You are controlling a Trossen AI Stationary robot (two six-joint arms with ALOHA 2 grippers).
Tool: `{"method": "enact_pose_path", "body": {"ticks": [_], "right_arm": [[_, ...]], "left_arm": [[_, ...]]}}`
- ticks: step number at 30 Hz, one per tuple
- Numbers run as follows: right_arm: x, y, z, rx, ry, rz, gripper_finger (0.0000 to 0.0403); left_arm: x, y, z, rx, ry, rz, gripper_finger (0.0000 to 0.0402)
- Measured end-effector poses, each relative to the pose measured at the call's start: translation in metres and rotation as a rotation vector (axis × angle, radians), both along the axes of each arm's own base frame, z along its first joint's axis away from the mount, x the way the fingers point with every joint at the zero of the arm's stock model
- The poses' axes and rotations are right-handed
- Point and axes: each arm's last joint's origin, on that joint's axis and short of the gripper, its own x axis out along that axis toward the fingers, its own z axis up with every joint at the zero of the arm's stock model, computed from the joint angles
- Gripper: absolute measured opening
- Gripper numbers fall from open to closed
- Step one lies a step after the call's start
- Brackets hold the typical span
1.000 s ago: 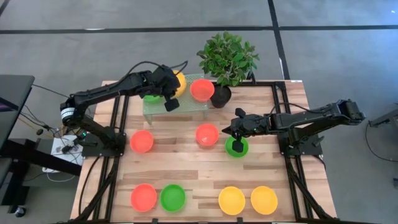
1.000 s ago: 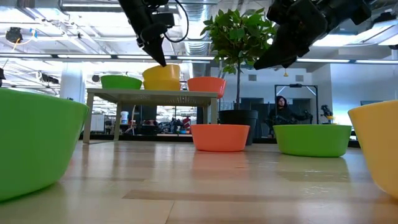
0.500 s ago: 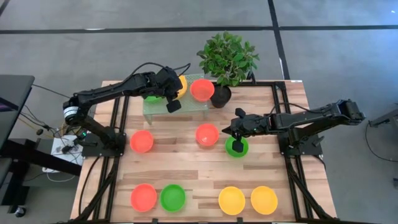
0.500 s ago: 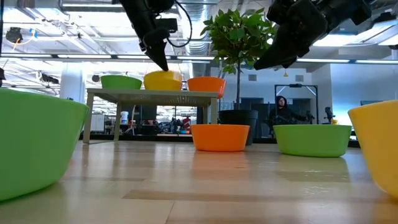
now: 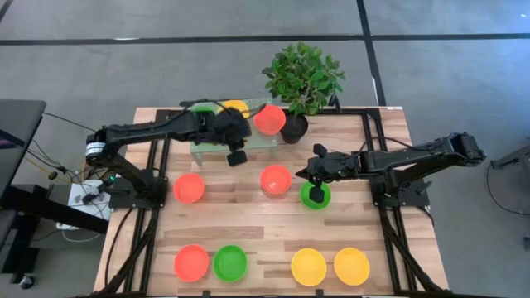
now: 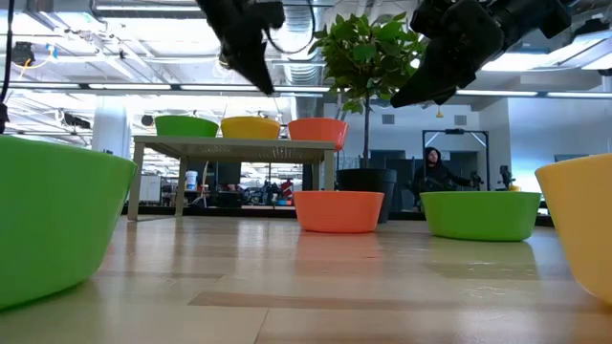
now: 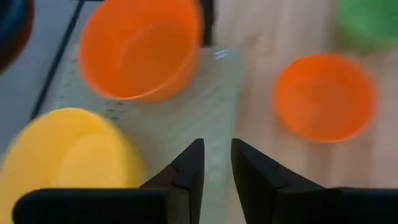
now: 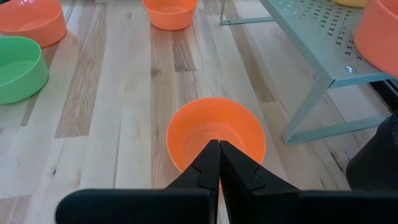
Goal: Pick & Place Mini bowls
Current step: Stack the green bowl on top of the green bowl on the shelf
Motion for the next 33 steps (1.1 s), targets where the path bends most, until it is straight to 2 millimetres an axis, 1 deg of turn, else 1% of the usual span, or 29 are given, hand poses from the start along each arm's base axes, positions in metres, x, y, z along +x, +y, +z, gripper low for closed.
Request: {"method": "enact_pose_path", "body": {"ticks": [3,6,10,14,18,21,23,26,30,33], "right_arm": [[0.000,0.000,0.000,0.000,0.000,0.000,0.0003],[0.000,0.000,0.000,0.000,0.000,0.000,0.0003],[0.000,0.000,0.000,0.015,-0.003,-0.009,0.0003],[0.000,0.000,0.000,0.051,-0.009,-0.033,0.0003],[0.000,0.000,0.000,0.051,-0.009,-0.033,0.0003],[0.000,0.000,0.000,0.051,-0.009,-0.033,0.0003],[0.000,0.000,0.000,0.051,-0.012,-0.034,0.0003],[0.000,0.000,0.000,0.051,-0.012,-0.034,0.0003],[0.000,0.000,0.000,0.051,-0.012,-0.034,0.0003],[0.000,0.000,0.000,0.051,-0.012,-0.034,0.0003]], "left_arm": [[0.004,-0.030,0.003,-0.067,-0.052,-0.026,0.0080],[0.006,-0.064,0.003,-0.160,-0.067,-0.118,0.0075],[0.003,-0.106,0.003,-0.242,-0.056,-0.243,0.0070],[-0.004,-0.141,0.003,-0.308,-0.056,-0.280,0.0070],[-0.011,-0.169,0.002,-0.376,-0.052,-0.282,0.0069],[-0.016,-0.187,-0.003,-0.434,-0.052,-0.258,0.0067],[-0.021,-0.196,-0.012,-0.468,-0.037,-0.220,0.0067],[-0.029,-0.205,-0.034,-0.492,0.008,-0.170,0.0066],[-0.042,-0.212,-0.066,-0.525,0.068,-0.101,0.0066],[-0.048,-0.217,-0.084,-0.540,0.078,-0.090,0.0066]]}}
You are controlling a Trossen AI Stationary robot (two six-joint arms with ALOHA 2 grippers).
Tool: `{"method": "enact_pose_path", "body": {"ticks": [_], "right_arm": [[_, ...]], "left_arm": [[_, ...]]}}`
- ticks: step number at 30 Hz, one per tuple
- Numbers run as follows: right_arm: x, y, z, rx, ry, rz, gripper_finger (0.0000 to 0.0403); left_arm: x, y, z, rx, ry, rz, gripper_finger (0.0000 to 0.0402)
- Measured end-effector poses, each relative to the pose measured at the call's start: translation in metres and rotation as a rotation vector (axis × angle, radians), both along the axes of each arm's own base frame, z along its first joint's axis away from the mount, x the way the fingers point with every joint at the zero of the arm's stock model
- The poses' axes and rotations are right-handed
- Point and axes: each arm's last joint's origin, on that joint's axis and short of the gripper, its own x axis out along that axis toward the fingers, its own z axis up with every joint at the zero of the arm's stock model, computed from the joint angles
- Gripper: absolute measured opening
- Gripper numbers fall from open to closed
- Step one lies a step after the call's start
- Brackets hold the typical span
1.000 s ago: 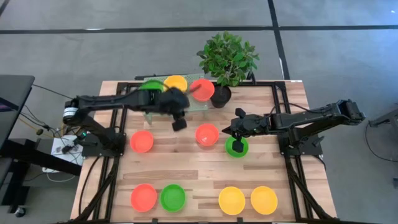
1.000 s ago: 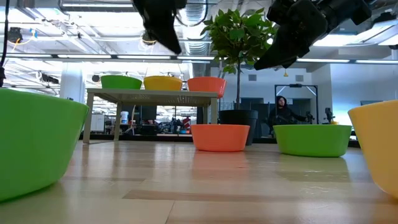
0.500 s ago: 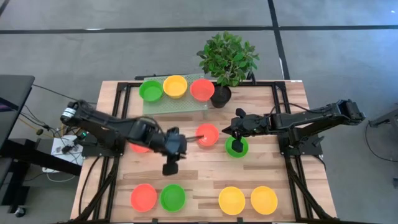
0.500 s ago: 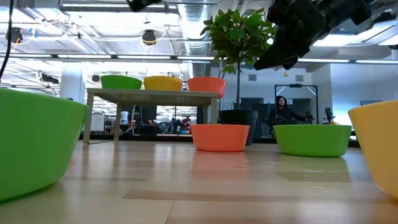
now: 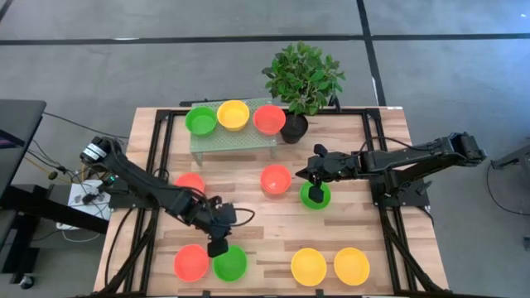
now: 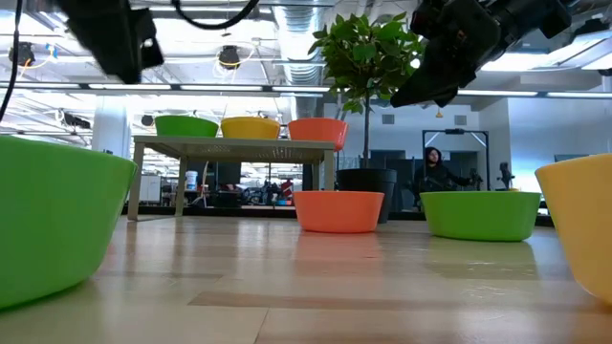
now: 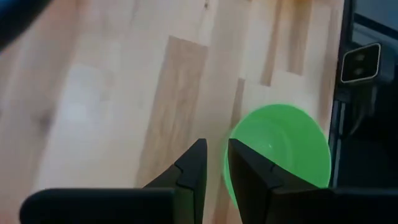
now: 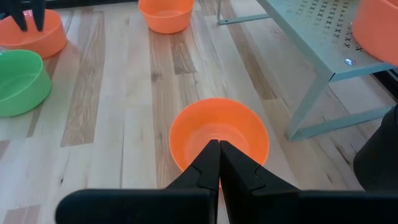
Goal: Pick & Place Mini bowls
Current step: Stack the green bowl on top of the green bowl on the shelf
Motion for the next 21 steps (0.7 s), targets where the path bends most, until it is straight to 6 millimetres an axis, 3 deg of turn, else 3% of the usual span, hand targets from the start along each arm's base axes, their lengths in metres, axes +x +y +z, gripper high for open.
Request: {"method": "enact_pose_path", "body": {"ticks": [7,10,21], "right_arm": [[0.000,0.000,0.000,0.035,-0.006,-0.022,0.0003],[0.000,0.000,0.000,0.035,-0.006,-0.022,0.0003],[0.000,0.000,0.000,0.031,-0.005,-0.020,0.0003]], "left_arm": [[0.000,-0.010,-0.023,-0.139,-0.136,-0.032,0.0066],[-0.003,-0.008,-0.032,-0.145,-0.115,-0.042,0.0070],[-0.012,-0.008,-0.048,-0.124,-0.108,-0.081,0.0127]]}}
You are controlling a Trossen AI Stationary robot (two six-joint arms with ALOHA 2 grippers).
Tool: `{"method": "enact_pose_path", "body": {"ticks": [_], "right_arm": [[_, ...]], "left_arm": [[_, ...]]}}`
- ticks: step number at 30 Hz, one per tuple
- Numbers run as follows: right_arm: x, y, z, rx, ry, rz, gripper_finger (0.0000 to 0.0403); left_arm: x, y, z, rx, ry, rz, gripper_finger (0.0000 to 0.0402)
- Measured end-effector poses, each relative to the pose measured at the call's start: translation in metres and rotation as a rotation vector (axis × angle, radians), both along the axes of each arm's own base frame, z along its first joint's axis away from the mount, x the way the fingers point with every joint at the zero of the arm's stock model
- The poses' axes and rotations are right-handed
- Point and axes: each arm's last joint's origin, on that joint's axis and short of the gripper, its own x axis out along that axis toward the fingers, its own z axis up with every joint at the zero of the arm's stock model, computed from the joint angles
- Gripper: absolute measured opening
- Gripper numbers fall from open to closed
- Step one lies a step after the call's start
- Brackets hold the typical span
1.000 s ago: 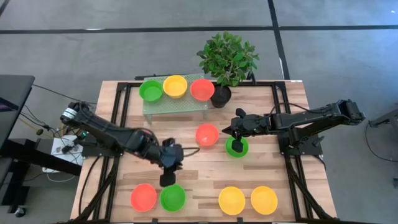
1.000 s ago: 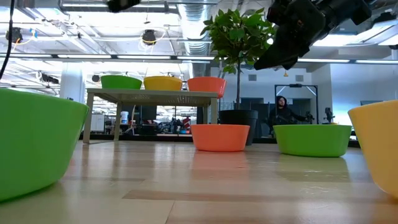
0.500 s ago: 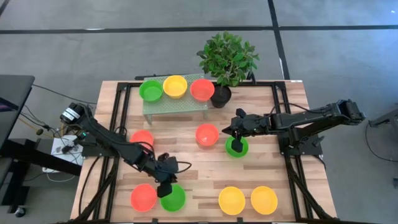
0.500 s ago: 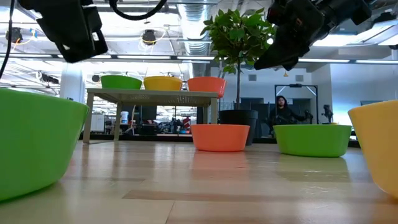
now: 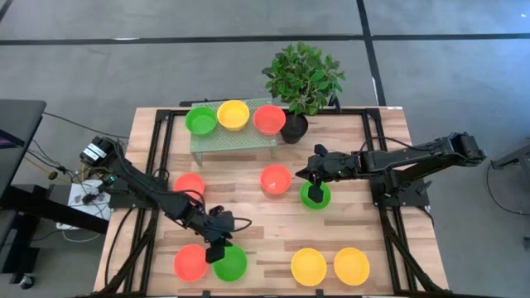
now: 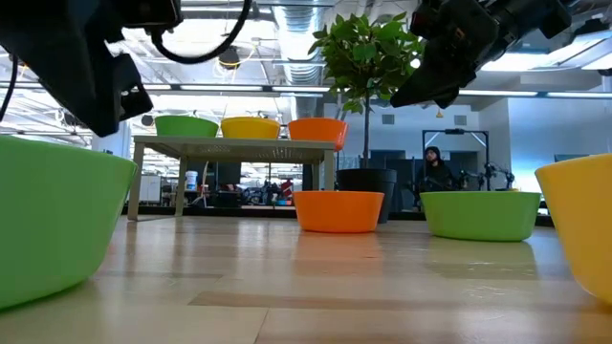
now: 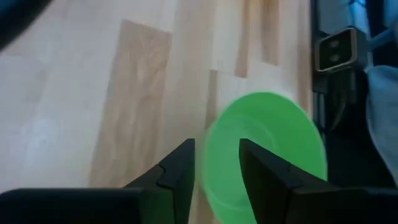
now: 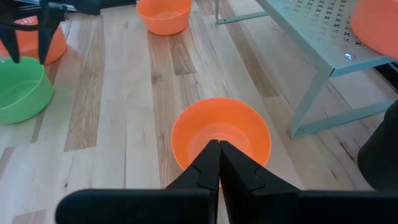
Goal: Pick & Place Mini bowls
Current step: Stack the green bowl on top of the green bowl on the shelf
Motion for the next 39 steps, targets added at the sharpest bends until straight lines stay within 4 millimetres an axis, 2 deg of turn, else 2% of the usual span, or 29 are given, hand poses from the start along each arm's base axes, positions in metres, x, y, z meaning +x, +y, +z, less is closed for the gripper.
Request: {"method": "enact_pose_path", "body": {"ticks": [5,18,22,25,29,34,39], "right_arm": [[0.000,0.000,0.000,0.000,0.000,0.000,0.0003],[0.000,0.000,0.000,-0.003,0.000,0.001,0.0003],[0.000,0.000,0.000,-0.002,0.000,0.002,0.0003],[0.000,0.000,0.000,-0.002,0.000,0.002,0.0003],[0.000,0.000,0.000,-0.002,0.000,0.002,0.0003],[0.000,0.000,0.000,-0.002,0.000,0.002,0.0003],[0.000,0.000,0.000,-0.002,0.001,0.001,0.0003]], "left_arm": [[-0.003,-0.010,0.000,-0.013,-0.037,-0.033,0.0130],[0.002,-0.016,-0.033,0.076,0.053,-0.026,0.0123],[0.003,-0.016,-0.040,0.095,0.070,-0.034,0.0103],[0.003,-0.016,-0.039,0.117,0.054,-0.058,0.0069],[0.002,-0.011,-0.022,0.140,-0.030,-0.008,0.0012],[-0.005,0.004,0.021,0.145,-0.199,0.109,0.0009],[-0.024,0.038,0.069,0.231,-0.371,0.245,0.0007]]}}
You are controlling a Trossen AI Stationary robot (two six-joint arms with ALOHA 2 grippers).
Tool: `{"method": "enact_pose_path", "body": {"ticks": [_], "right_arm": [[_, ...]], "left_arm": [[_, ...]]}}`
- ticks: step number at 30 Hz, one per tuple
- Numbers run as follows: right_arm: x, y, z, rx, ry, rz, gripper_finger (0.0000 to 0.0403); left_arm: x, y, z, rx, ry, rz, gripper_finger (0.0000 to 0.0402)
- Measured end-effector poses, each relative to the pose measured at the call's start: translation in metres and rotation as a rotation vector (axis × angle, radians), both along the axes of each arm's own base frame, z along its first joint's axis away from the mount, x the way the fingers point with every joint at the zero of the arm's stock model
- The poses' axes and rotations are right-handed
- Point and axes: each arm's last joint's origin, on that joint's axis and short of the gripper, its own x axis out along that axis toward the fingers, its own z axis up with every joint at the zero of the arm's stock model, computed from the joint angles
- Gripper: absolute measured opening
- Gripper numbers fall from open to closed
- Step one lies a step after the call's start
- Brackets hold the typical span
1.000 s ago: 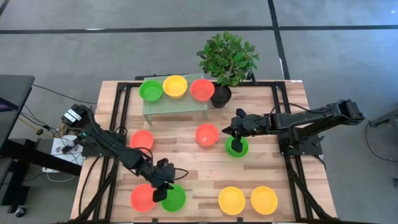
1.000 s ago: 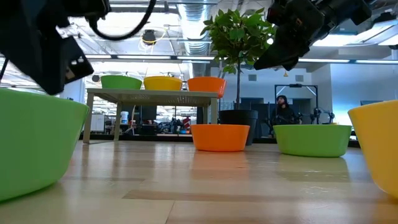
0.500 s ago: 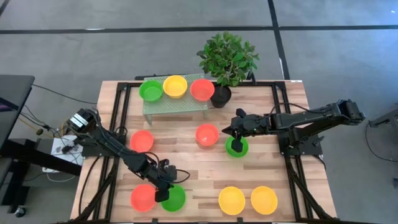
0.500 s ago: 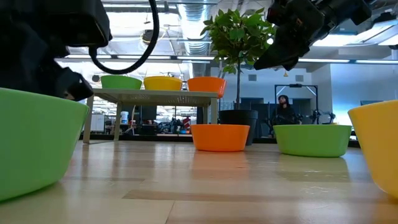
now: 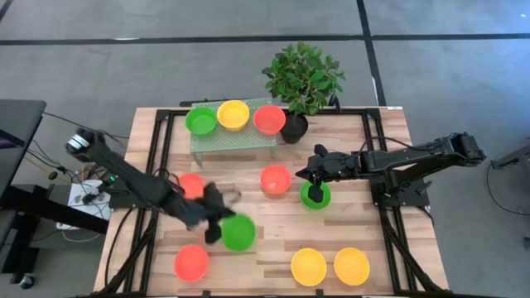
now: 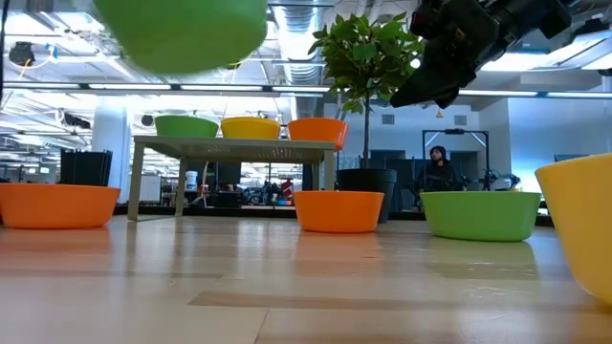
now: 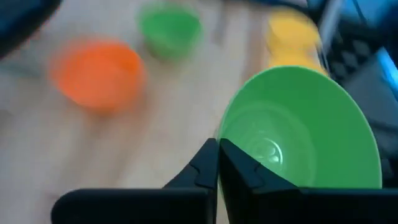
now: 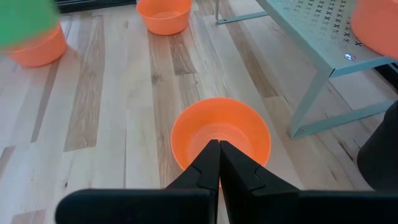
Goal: Pick & Place Mini bowls
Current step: Stack the green bowl on top of the green bowl on the shelf
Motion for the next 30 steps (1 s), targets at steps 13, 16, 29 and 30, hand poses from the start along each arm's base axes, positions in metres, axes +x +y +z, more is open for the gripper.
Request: {"method": "enact_pose_path", "body": {"ticks": [13,16,29,30], "right_arm": [[0.000,0.000,0.000,0.001,0.000,-0.001,0.0003],[0.000,0.000,0.000,0.001,0.000,-0.001,0.0003],[0.000,0.000,0.000,0.001,0.000,0.000,0.0003],[0.000,0.000,0.000,0.001,0.000,0.000,0.0003]], "left_arm": [[-0.073,0.112,0.081,0.122,-0.333,0.492,0.0006],[-0.087,0.132,0.080,0.165,-0.299,0.647,0.0006],[-0.098,0.194,0.063,0.105,-0.138,1.021,0.0006],[-0.098,0.198,0.061,0.082,-0.121,1.029,0.0006]]}}
